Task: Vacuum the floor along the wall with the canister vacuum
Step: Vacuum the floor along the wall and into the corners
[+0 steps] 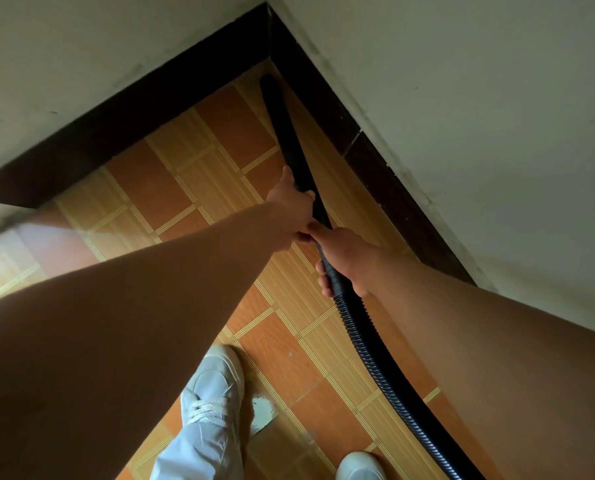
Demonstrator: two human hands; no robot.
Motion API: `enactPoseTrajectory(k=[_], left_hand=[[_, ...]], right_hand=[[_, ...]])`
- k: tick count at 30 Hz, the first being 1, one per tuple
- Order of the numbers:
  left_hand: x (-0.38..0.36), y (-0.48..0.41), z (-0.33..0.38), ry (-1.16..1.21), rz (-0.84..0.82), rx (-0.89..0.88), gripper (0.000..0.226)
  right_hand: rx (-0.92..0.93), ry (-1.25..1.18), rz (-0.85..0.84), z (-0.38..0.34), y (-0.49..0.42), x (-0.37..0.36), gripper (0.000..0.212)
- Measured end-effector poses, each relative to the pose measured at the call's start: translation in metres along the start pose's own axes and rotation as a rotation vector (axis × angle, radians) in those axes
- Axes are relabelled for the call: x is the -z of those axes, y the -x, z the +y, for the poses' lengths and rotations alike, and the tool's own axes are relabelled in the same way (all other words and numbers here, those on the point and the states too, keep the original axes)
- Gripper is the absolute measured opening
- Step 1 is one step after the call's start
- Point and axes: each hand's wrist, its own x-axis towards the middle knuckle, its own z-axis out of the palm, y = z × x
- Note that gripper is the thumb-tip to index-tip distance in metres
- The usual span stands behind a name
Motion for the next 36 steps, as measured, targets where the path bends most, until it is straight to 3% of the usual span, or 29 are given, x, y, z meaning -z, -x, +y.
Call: enactPoseTrajectory(k=[15,29,36], left_hand=[[0.033,0.025,-0.036,0.186,0.081,0.080,0.056],[0.065,0.050,-0.079,0.139,0.191,0.037,0.067],[0.086,0.064,-0.110,0.297,0.236,0.086,0.066]], right_hand=[[-0.004,0.155,-0.037,0.014,-0.003,-0.038,0.053],[0.007,0.330,-0.080,0.027,0.005,-0.077,0.051],[-0.004,0.383,-0.110,0.043,0.005,-0.110,0.049]])
